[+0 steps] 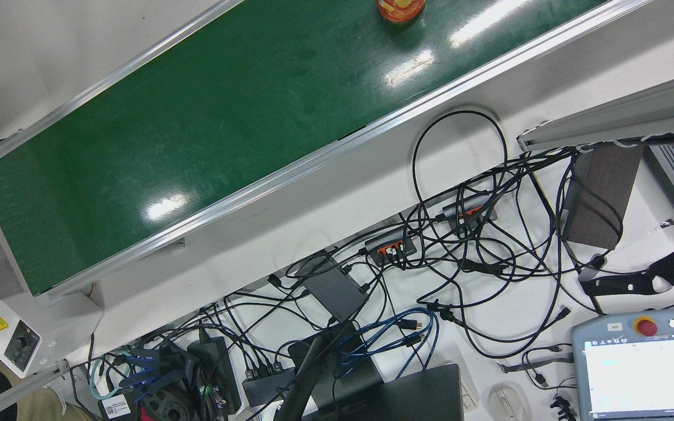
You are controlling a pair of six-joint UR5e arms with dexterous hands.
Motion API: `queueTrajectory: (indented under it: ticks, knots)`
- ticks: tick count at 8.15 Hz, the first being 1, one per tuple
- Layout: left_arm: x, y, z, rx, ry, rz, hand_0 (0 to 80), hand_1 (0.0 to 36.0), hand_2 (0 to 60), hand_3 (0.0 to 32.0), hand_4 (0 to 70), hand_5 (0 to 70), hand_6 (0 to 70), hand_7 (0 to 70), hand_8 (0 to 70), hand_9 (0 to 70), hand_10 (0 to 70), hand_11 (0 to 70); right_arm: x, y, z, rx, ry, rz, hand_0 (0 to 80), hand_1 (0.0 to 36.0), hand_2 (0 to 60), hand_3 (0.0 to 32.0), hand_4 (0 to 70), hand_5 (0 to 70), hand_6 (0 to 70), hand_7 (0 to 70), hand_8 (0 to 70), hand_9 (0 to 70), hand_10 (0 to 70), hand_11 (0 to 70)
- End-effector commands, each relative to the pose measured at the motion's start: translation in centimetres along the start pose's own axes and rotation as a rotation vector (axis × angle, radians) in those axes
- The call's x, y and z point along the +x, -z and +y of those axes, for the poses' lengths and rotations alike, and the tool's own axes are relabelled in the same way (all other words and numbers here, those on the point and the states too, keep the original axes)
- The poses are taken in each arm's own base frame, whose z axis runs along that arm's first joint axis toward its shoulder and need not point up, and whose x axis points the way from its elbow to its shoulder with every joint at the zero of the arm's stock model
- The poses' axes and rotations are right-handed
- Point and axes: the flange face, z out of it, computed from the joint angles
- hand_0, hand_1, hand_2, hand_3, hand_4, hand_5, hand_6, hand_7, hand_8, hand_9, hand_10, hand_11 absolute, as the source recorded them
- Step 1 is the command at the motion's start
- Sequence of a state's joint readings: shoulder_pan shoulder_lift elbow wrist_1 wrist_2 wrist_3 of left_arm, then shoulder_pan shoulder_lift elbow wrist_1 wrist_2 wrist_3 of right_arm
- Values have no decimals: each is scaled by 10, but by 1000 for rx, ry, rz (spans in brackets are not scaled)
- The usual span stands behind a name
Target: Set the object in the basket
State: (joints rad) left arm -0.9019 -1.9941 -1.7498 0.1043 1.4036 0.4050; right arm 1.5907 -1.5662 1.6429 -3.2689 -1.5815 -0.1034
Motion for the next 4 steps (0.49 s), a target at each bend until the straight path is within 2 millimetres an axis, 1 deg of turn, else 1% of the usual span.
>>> queueTrajectory:
  ticks: [1,3,4]
  knots:
    - [0,0,0,1,0,0,522,121,0,22,133,176,8,0,77,80,50,87,0,0,0,0,-1,0,0,0,0,0,0,0,0,0,0,0,0,0]
    - [1,0,0,1,-1,1,517,116,0,26,129,176,5,0,79,82,51,88,0,0,0,0,1,0,0,0,0,0,0,0,0,0,0,0,0,0]
    - [0,1,-1,4,-2,-1,517,134,0,24,131,176,7,0,79,80,50,87,0,0,0,0,1,0,0,0,0,0,0,0,0,0,0,0,0,0]
